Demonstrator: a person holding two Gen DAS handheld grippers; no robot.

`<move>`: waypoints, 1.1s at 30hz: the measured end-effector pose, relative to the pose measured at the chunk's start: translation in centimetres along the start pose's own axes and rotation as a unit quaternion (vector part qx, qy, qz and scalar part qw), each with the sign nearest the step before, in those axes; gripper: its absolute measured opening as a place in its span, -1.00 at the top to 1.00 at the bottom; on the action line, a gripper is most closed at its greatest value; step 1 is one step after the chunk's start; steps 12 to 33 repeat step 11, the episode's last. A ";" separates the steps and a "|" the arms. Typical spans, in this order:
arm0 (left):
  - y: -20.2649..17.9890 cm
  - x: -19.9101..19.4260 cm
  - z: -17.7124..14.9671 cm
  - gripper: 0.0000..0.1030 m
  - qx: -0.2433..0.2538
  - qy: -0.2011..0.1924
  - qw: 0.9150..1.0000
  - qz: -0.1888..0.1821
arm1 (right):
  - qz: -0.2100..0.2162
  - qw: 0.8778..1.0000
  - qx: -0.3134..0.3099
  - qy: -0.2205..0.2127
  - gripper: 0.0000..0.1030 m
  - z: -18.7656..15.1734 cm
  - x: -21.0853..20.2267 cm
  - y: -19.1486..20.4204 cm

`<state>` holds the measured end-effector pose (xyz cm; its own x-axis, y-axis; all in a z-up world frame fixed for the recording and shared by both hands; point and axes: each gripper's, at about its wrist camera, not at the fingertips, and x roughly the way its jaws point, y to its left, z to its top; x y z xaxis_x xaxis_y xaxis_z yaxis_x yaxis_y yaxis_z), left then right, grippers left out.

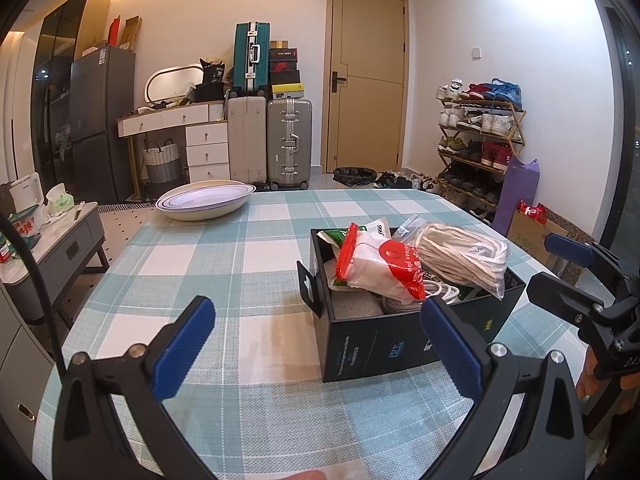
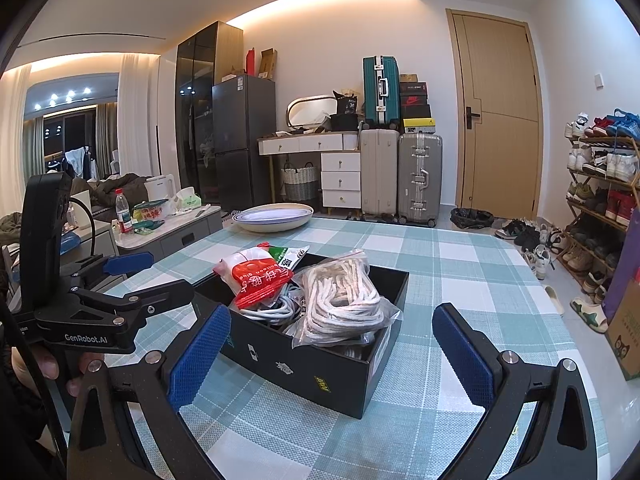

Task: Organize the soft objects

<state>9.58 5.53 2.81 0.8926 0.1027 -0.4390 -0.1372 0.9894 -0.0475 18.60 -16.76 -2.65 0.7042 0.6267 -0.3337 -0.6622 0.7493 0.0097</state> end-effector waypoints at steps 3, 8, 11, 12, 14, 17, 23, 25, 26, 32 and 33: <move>0.0 0.0 0.0 -1.00 0.000 0.000 1.000 0.000 | 0.000 1.000 0.000 0.000 -0.99 0.0 0.0 0.0; 0.0 0.0 0.0 -1.00 0.000 0.000 1.000 0.000 | 0.001 1.000 0.000 0.001 -0.99 0.0 -0.1 0.0; 0.0 0.0 0.0 -1.00 0.000 0.000 1.000 0.000 | 0.001 1.000 0.000 0.001 -0.99 0.0 -0.1 0.0; 0.0 0.0 0.0 -1.00 0.000 0.000 1.000 0.000 | 0.001 1.000 0.000 0.001 -0.99 0.0 -0.1 0.0; 0.0 0.0 0.0 -1.00 0.000 0.000 1.000 0.000 | 0.001 1.000 0.000 0.001 -0.99 0.0 -0.1 0.0; 0.0 0.0 0.0 -1.00 0.000 0.000 1.000 0.000 | 0.001 1.000 0.000 0.001 -0.99 0.0 -0.1 0.0; 0.0 0.0 0.0 -1.00 0.000 0.000 1.000 0.000 | 0.001 1.000 0.000 0.001 -0.99 0.0 -0.1 0.0; 0.0 0.0 0.0 -1.00 0.000 0.000 1.000 0.000 | 0.001 1.000 0.000 0.001 -0.99 0.0 -0.1 0.0; 0.0 0.0 0.0 -1.00 0.000 0.000 1.000 0.000 | 0.001 1.000 0.000 0.001 -0.99 0.0 -0.1 0.0; 0.0 0.0 0.0 -1.00 0.000 0.000 1.000 0.000 | 0.001 1.000 0.000 0.001 -0.99 0.0 -0.1 0.0; 0.0 0.0 0.0 -1.00 0.000 0.000 1.000 0.000 | 0.001 1.000 0.000 0.001 -0.99 0.0 -0.1 0.0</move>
